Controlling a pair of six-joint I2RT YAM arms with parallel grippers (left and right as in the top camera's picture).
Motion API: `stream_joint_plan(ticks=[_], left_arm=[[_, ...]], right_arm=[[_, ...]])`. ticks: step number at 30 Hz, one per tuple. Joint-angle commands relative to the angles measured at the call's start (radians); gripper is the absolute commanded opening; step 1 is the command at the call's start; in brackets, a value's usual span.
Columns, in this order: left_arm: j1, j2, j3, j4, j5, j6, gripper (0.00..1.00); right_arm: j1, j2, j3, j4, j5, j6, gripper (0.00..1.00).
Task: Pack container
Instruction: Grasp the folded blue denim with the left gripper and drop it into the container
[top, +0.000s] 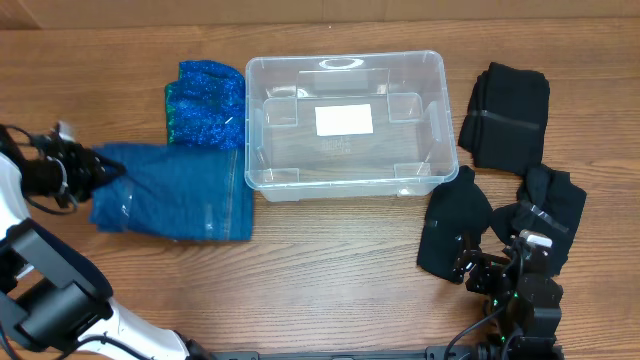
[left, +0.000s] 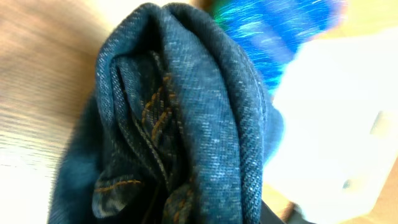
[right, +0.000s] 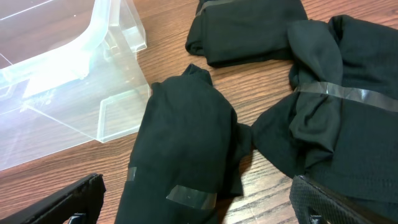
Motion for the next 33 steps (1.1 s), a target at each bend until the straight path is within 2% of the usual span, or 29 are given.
stream_joint_plan(ticks=[1,3,5,6,7,9,13,20,21,22,23,24,25,28,30,33], left_arm=[[-0.002,-0.246,0.238,-0.070,0.334,-0.179,0.04],[-0.027,-0.370,0.253,0.031,0.410,-0.384,0.04],[-0.104,-0.417,0.253,0.146,0.401,-0.540,0.04],[-0.197,-0.423,0.253,0.237,0.360,-0.642,0.04],[-0.250,-0.421,0.253,0.273,0.314,-0.686,0.04],[-0.463,-0.391,0.253,0.363,0.082,-0.820,0.04],[-0.848,-0.220,0.253,0.505,-0.267,-1.017,0.04],[-1.039,0.086,0.253,0.587,-0.292,-1.149,0.04],[-1.047,0.103,0.253,0.609,-0.280,-1.137,0.04],[-1.048,0.106,0.253,0.622,-0.274,-1.104,0.10],[-1.048,0.092,0.253,0.623,-0.273,-1.054,0.32],[-1.044,0.074,0.253,0.613,-0.263,-1.008,0.43],[-1.031,0.040,0.253,0.581,-0.252,-0.934,0.65],[-0.958,-0.056,0.254,0.456,-0.253,-0.666,0.81],[-0.833,-0.101,0.254,0.317,-0.257,-0.513,0.92],[-0.657,-0.080,0.252,0.230,-0.274,-0.410,0.96]], right_arm=[[0.001,-0.008,-0.017,0.003,0.002,0.000,1.00],[0.001,-0.008,-0.017,0.003,0.002,0.000,1.00],[0.001,-0.008,-0.017,0.003,0.002,0.000,1.00],[0.001,-0.008,-0.017,0.003,0.002,0.000,1.00],[0.001,-0.008,-0.017,0.003,0.002,0.000,1.00],[0.001,-0.008,-0.017,0.003,0.002,0.000,1.00],[0.001,-0.008,-0.017,0.003,0.002,0.000,1.00],[0.001,-0.008,-0.017,0.003,0.002,0.000,1.00],[0.001,-0.008,-0.017,0.003,0.002,0.000,1.00],[0.001,-0.008,-0.017,0.003,0.002,0.000,1.00],[0.001,-0.008,-0.017,0.003,0.002,0.000,1.00],[0.001,-0.008,-0.017,0.003,0.002,0.000,1.00],[0.001,-0.008,-0.017,0.003,0.002,0.000,1.00],[0.001,-0.008,-0.017,0.003,0.002,0.000,1.00],[0.001,-0.008,-0.017,0.003,0.002,0.000,1.00],[0.001,-0.008,-0.017,0.003,0.002,0.000,1.00]])
